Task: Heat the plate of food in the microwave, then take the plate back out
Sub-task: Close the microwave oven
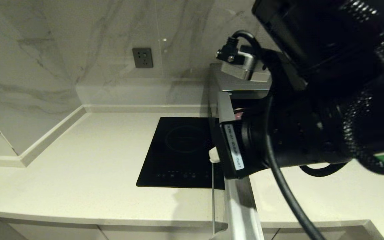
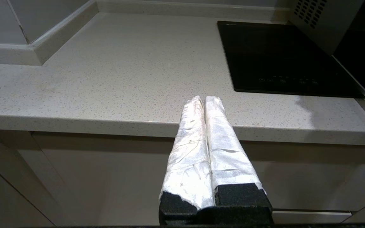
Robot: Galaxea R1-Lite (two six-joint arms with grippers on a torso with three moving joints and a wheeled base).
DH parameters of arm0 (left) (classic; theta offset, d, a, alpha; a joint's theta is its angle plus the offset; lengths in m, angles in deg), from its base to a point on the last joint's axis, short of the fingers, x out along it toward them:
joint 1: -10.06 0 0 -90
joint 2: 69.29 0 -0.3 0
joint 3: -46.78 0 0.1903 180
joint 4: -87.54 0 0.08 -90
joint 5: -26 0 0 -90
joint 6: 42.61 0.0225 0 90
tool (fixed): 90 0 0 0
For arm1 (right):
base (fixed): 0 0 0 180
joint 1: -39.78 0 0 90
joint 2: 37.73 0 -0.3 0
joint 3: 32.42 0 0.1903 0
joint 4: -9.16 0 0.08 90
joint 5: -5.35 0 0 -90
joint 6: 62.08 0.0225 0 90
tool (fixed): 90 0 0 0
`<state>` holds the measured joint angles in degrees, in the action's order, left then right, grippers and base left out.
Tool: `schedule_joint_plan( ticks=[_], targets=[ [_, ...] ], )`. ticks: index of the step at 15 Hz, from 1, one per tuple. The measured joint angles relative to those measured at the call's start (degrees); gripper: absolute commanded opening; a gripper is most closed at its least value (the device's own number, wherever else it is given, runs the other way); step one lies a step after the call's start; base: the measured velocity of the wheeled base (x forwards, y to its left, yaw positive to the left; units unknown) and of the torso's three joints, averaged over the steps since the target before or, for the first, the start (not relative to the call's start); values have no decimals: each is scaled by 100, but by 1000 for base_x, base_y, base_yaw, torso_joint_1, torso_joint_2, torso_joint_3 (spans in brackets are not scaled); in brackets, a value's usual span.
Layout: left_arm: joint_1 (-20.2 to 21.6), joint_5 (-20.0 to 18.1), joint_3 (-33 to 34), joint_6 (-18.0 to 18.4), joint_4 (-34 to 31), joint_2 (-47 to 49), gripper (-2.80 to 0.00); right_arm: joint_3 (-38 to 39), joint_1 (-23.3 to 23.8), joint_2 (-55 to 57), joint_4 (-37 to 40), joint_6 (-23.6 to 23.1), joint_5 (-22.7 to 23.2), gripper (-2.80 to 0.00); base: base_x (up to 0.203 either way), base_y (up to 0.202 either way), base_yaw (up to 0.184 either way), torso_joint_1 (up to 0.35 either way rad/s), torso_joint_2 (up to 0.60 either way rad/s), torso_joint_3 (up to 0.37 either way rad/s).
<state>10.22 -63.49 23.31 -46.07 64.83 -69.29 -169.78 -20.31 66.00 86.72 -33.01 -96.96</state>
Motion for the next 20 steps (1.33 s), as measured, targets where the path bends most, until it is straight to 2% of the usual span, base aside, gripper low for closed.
schedule_joint_plan(
  ticks=[5,10,17,20],
  targets=[
    [0,0,0,0,1,0,-280,-1,-161,286,10,117,-29,-280,0,0,0,0,0,0],
    [0,-2,0,0,0,0,-280,41,-26,226,253,462,-267,-280,0,0,0,0,0,0],
    [0,0,0,-1,0,0,-280,1021,879,-576,311,933,-278,-280,0,0,0,0,0,0],
    [0,0,0,-1,1,0,-280,1707,1625,-993,129,1137,-237,-280,0,0,0,0,0,0]
  ],
)
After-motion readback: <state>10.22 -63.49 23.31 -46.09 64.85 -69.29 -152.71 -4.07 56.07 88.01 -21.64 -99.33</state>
